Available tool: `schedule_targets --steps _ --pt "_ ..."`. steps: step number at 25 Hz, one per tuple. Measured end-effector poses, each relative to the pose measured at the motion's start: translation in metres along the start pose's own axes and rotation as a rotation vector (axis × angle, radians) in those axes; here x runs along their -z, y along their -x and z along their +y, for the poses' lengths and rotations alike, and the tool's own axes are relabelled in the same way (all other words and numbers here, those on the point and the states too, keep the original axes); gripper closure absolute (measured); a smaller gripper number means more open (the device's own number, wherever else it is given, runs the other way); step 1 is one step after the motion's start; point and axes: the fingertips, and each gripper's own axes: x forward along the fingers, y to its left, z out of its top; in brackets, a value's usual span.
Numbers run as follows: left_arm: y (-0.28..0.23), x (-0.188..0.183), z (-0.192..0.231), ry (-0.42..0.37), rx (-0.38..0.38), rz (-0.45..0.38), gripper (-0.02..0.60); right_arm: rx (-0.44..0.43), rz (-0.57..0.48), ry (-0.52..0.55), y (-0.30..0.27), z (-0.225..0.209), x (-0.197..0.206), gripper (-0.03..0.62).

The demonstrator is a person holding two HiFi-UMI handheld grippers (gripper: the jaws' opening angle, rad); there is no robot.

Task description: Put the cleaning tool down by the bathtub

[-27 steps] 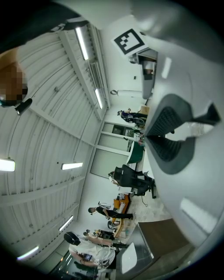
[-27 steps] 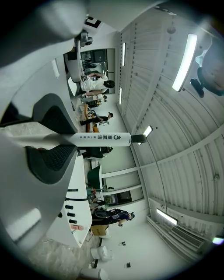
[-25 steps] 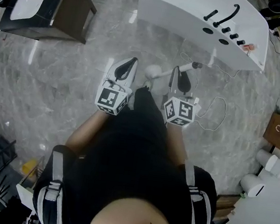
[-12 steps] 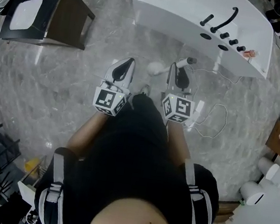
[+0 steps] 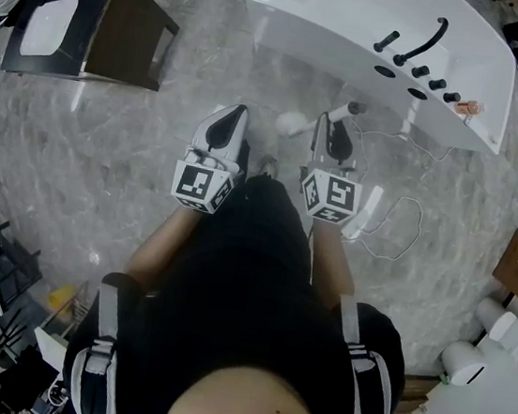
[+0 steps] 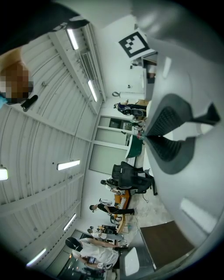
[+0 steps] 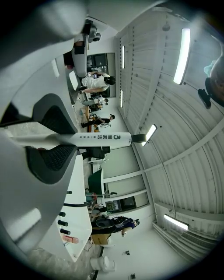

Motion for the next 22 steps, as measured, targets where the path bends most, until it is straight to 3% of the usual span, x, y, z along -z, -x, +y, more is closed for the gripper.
schedule_targets --steps 12,22 --pt "-0.074 0.006 0.04 -0.001 0.05 0.029 0.571 0.049 0.045 -0.013 -0.067 -0.014 0.016 0.51" --pt "-0.149 0.036 0.1 0.0 0.074 0.09 0.571 0.075 0.124 -0.007 -0.154 -0.025 0.063 0.51"
